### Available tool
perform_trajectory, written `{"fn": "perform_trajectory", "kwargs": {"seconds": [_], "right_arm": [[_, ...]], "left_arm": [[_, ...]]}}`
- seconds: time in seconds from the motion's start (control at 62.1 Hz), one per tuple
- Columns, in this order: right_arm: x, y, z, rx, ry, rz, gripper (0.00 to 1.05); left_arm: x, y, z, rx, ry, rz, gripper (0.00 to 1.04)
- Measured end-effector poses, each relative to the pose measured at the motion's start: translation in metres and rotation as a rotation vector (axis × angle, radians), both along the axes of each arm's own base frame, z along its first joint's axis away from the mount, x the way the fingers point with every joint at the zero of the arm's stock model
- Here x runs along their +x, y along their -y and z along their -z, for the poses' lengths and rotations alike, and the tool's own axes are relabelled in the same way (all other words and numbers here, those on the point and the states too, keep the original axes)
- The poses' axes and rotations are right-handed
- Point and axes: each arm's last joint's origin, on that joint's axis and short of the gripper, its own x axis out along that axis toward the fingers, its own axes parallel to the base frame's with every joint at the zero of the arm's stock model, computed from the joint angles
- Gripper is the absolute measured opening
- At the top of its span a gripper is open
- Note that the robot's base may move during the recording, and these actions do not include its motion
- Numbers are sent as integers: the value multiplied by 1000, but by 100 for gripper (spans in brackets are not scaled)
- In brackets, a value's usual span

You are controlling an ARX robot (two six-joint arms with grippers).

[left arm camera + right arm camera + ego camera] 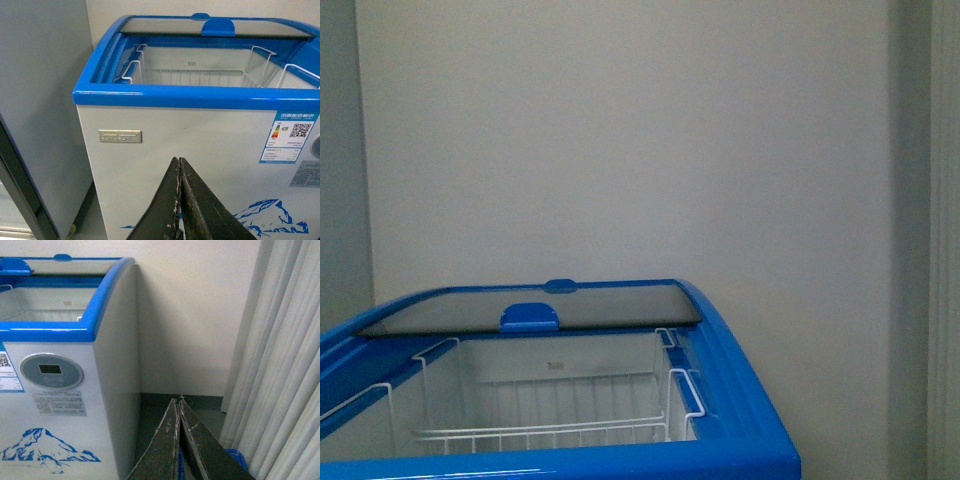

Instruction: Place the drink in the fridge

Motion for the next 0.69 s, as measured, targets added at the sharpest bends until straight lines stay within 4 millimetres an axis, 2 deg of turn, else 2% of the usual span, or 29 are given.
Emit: {"fn": "perform_trajectory", "kwargs": {"seconds": [0.048, 0.113, 0.129, 0.161, 0.338, 0.467, 0.515, 0.692], "right_arm": [[0, 0, 0, 0, 0, 0, 5], [0, 0, 0, 0, 0, 0, 20], [0, 0, 0, 0, 0, 0, 22], [0, 0, 0, 0, 0, 0, 32], [0, 0, 0, 0, 0, 0, 60], [0, 0, 0, 0, 0, 0, 89], [0, 0, 0, 1, 1, 0, 99], [0, 0, 0, 1, 1, 0, 97]], "left_arm": [[0, 0, 0, 0, 0, 0, 9], [0, 0, 0, 0, 0, 0, 25], [0, 0, 0, 0, 0, 0, 26], [0, 0, 0, 0, 0, 0, 37], [0, 0, 0, 0, 0, 0, 65], [0, 0, 0, 0, 0, 0, 96], [0, 0, 0, 0, 0, 0, 97], [0, 0, 0, 0, 0, 0, 97]]}}
